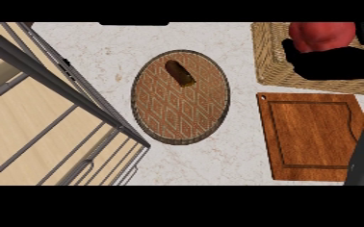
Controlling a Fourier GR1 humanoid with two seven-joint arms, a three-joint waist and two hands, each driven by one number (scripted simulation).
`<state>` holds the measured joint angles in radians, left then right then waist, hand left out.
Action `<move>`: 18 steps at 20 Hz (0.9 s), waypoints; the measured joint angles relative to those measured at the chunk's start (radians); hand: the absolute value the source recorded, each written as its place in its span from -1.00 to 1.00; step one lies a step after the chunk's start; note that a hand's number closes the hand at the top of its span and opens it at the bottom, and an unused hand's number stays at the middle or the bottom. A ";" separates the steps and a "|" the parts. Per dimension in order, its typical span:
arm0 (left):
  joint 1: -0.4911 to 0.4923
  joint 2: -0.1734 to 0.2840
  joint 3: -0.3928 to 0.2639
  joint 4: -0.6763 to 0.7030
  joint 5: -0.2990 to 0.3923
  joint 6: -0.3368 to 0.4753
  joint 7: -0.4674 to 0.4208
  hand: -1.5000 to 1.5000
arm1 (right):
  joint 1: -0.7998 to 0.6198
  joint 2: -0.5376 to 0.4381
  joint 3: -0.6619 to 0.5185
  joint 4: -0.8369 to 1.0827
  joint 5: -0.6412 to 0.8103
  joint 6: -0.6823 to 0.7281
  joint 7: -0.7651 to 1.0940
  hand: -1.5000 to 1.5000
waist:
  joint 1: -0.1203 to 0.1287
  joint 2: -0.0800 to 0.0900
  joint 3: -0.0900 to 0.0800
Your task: Pick the bell pepper from the cutting board and place it in the basket
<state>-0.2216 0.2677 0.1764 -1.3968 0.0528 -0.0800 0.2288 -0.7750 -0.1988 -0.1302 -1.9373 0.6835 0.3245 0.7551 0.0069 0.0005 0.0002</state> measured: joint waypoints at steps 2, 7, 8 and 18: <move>-0.003 0.005 0.005 0.007 0.002 -0.007 -0.005 0.00 | 0.001 -0.035 -0.042 0.066 -0.005 -0.025 -0.058 1.00 | 0.000 0.000 0.000; 0.016 -0.011 -0.002 -0.019 -0.008 0.004 -0.009 0.00 | 0.019 -0.119 -0.133 0.224 -0.046 -0.065 -0.215 1.00 | 0.000 0.000 0.001; 0.018 -0.014 -0.005 -0.028 -0.014 0.012 0.003 0.00 | 0.041 -0.133 -0.140 0.242 -0.044 -0.074 -0.251 1.00 | -0.001 0.001 0.001; 0.008 -0.022 -0.003 -0.003 -0.025 0.006 -0.027 0.00 | 0.024 -0.202 -0.210 0.605 -0.073 -0.228 -0.546 1.00 | 0.002 -0.001 0.004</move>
<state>-0.2138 0.2459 0.1731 -1.4001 0.0276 -0.0735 0.2022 -0.7510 -0.4007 -0.3397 -1.3321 0.6101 0.0963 0.2087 0.0093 -0.0001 0.0037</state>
